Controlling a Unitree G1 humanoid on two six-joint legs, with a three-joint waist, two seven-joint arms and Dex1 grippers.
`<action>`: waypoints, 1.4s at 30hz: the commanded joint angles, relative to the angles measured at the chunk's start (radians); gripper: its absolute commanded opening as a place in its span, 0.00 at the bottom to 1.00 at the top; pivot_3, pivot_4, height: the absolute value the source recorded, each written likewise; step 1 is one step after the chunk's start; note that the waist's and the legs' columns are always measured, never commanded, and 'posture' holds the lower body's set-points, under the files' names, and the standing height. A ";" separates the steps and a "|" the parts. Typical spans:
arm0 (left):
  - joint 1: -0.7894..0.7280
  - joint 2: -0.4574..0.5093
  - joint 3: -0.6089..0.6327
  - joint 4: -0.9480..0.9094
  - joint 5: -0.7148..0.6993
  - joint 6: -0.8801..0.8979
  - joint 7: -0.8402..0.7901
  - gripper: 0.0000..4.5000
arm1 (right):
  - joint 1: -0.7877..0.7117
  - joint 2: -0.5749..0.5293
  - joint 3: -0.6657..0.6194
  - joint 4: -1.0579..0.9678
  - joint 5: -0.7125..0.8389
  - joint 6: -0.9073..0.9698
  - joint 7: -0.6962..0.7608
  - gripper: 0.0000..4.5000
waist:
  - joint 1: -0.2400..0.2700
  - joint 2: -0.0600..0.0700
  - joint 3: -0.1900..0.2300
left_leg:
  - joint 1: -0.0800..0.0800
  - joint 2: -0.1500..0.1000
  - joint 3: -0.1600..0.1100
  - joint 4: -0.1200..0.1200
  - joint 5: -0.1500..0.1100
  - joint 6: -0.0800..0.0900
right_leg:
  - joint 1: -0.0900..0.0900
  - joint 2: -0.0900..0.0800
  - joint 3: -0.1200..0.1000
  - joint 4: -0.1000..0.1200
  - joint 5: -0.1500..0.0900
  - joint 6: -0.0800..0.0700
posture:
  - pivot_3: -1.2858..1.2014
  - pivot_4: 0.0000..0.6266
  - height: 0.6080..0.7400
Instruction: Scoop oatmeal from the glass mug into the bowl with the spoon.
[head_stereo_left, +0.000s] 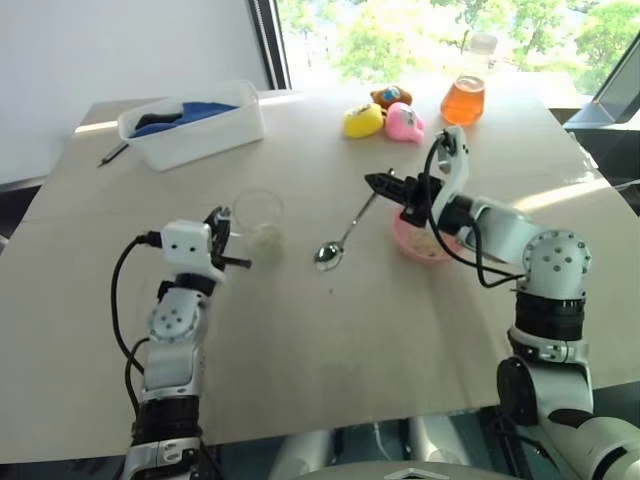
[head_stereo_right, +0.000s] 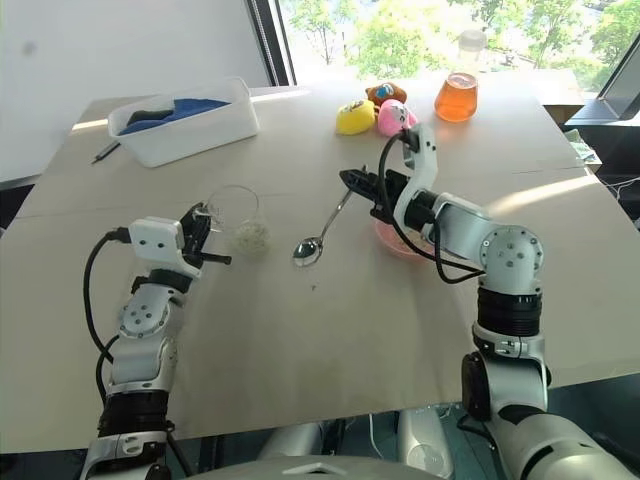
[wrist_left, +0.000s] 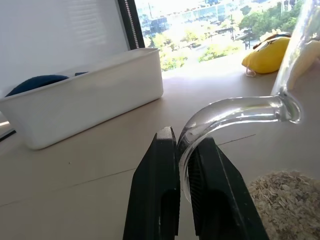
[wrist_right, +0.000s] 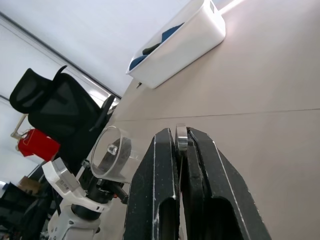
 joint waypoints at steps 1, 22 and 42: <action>0.009 0.005 -0.010 -0.013 -0.004 0.030 -0.017 0.07 | -0.058 0.007 -0.010 -0.024 0.010 -0.032 0.014 0.00 | 0.000 0.000 0.000 | 0.000 0.000 0.000 0.000 0.000 0.000 | 0.000 0.000 0.000 0.000 0.000 0.000 | 0.52 0.24 1.00; -0.097 -0.019 -0.097 -0.139 -0.057 0.185 -0.085 0.07 | -0.307 -0.036 0.114 0.066 -0.213 -0.112 0.119 0.00 | -0.002 0.000 0.000 | -0.011 -0.001 -0.002 0.002 0.000 0.000 | -0.009 -0.002 -0.002 0.000 0.000 0.000 | 0.52 0.24 1.00; -0.131 -0.053 -0.149 -0.100 -0.027 0.163 -0.115 0.07 | -0.198 0.026 0.426 0.054 -0.609 -0.215 0.343 0.00 | 0.000 0.000 0.000 | -0.011 -0.002 -0.002 0.004 0.000 0.000 | -0.009 -0.001 -0.003 0.001 0.001 0.000 | 0.52 0.24 1.00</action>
